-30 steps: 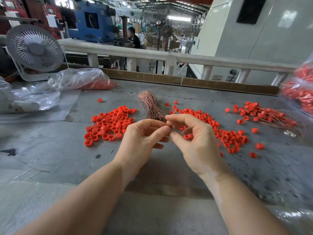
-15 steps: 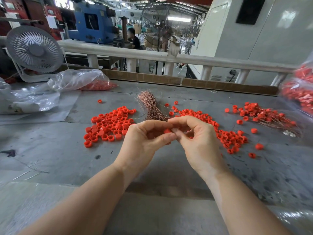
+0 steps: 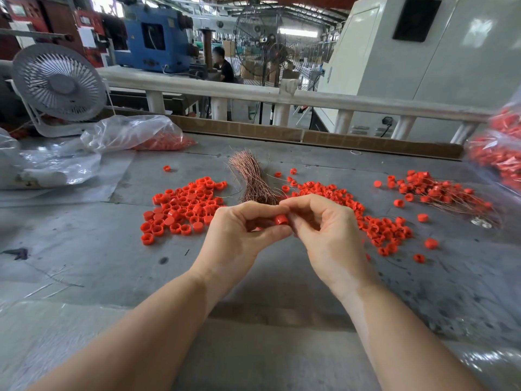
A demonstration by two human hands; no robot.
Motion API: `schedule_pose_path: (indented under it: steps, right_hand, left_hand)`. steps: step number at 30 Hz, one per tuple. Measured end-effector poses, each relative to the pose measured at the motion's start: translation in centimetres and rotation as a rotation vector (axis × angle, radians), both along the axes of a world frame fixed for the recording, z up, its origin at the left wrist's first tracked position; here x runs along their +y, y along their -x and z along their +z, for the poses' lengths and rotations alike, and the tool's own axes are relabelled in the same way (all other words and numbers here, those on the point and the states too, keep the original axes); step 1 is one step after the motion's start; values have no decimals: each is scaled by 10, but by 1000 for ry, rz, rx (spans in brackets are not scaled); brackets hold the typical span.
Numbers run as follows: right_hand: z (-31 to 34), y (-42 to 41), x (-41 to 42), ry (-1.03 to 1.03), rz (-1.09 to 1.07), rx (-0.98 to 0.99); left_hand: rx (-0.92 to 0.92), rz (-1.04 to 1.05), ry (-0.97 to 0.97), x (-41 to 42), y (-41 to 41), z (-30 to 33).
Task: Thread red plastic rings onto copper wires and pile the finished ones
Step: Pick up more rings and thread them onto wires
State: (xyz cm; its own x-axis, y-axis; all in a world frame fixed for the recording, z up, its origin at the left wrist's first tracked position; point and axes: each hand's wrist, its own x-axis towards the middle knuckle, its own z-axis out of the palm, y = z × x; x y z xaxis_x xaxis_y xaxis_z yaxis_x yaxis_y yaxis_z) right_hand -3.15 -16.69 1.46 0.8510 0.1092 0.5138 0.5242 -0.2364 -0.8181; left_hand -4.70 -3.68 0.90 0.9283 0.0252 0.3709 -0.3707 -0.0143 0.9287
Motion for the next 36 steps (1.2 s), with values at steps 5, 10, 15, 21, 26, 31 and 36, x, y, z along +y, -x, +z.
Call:
schedule_pose_path:
  steps: [5, 10, 15, 21, 26, 31, 36]
  right_hand:
    - [-1, 0, 1, 1, 11, 25]
    - [-3, 2, 3, -11, -5, 55]
    - [-4, 3, 5, -2, 114, 202]
    - [-5, 5, 5, -13, 189, 154]
    - [-2, 7, 5, -78, 221, 164]
    - [-1, 8, 6, -114, 231, 165]
    - [0, 10, 6, -146, 236, 157]
  left_hand:
    - [21, -4, 45, -1, 1, -1]
    - [68, 11, 132, 0, -2, -2]
    - [33, -55, 93, -2, 0, -2]
    - [-18, -67, 27, -2, 0, -3]
    - [-58, -54, -56, -1, 2, -2]
    - [-75, -52, -91, 0, 2, -2]
    - [-91, -41, -120, 1, 3, -2]
